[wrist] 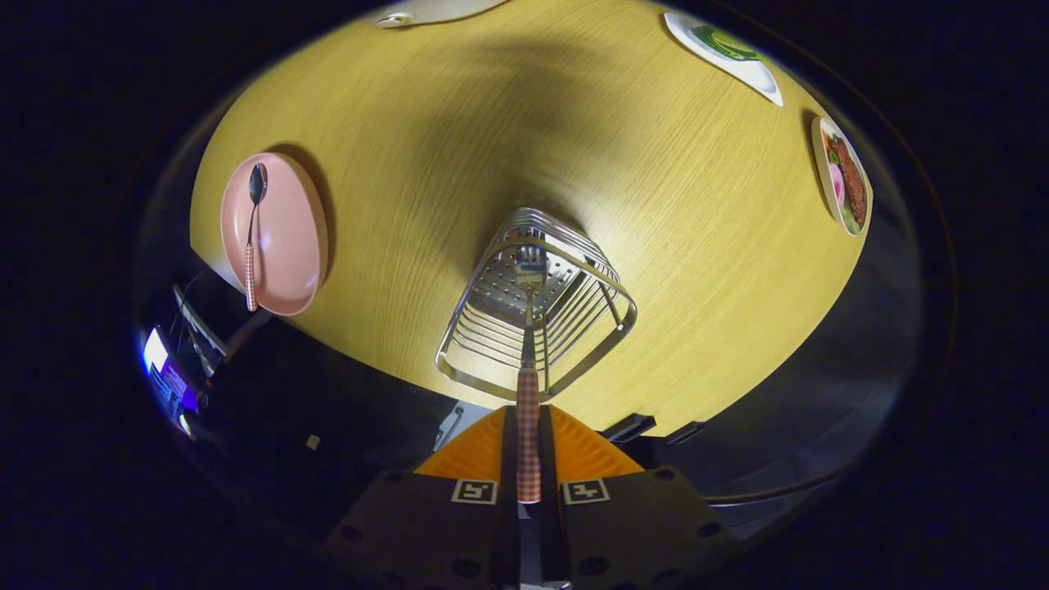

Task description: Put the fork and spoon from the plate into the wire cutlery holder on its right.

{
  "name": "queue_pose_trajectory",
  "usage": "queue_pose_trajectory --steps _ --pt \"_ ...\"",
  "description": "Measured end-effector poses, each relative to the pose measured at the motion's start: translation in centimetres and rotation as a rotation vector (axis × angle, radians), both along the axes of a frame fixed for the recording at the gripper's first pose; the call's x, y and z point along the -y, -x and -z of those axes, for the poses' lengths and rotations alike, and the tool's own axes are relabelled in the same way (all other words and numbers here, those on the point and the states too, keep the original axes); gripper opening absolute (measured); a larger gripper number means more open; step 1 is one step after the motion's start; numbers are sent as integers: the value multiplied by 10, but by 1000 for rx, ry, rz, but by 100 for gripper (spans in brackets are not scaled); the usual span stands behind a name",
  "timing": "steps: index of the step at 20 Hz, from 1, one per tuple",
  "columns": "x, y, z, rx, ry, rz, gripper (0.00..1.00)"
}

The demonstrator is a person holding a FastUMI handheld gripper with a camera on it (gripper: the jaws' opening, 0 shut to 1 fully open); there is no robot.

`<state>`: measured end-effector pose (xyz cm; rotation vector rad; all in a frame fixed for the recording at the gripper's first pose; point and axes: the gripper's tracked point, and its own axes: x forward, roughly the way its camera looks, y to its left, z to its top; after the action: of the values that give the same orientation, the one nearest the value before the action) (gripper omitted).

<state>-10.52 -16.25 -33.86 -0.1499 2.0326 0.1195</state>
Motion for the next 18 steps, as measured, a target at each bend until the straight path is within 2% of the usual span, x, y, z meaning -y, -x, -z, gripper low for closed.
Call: queue_pose_trajectory --steps 2,6,9,10,14,18 --pt "-1 -6 4 47 -17 28 18" --pt "-3 -20 -2 151 -48 91 18" --pt "-8 -29 -21 255 -92 130 18" --pt "-14 -34 -31 304 -114 141 21" --pt "-66 -46 -65 502 -222 166 22" --pt "-160 -40 -71 609 -378 215 22"
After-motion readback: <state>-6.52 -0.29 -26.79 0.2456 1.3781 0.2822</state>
